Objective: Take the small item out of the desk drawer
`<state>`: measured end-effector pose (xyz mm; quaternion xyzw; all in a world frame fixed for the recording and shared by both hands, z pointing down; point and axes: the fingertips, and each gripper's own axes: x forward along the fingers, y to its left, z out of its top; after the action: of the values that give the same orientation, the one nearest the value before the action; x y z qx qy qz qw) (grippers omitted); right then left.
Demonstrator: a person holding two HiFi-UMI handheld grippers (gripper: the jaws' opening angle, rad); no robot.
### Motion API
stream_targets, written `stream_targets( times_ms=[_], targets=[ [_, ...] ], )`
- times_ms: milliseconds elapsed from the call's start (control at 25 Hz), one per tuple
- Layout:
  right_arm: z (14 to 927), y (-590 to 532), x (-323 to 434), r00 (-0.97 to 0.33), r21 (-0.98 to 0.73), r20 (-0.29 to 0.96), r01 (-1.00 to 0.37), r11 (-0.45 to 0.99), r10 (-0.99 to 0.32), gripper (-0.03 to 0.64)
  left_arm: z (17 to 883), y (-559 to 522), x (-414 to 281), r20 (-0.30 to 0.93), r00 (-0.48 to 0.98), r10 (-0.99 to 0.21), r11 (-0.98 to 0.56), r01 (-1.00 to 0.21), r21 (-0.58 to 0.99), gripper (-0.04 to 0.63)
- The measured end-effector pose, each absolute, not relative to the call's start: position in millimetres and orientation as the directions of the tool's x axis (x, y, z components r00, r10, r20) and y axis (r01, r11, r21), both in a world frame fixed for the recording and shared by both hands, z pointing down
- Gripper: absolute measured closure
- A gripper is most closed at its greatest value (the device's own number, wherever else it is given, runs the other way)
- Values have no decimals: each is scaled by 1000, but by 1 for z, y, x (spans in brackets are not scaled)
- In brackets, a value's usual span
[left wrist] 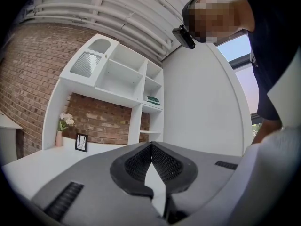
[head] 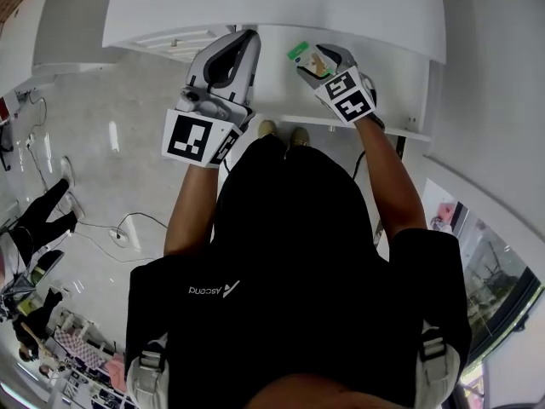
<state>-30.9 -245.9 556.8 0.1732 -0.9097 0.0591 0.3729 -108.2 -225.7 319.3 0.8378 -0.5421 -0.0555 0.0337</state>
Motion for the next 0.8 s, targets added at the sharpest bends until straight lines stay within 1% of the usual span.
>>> stream_targets(
  times_ms=[160, 440, 800],
  targets=[
    [589, -249, -31, -615, -15, 753, -371, 928, -234, 317, 319, -231, -117, -67, 400, -914, -405, -906, 122, 597],
    [638, -259, -26, -538, -40, 820, -398, 916, -198, 273, 332, -234, -122, -35, 414, -910, -414, -901, 126, 597],
    [683, -264, -24, -465, -65, 870, -435, 898, -162, 261, 343, -232, -135, 10, 408, -913, -403, -906, 130, 597]
  ],
)
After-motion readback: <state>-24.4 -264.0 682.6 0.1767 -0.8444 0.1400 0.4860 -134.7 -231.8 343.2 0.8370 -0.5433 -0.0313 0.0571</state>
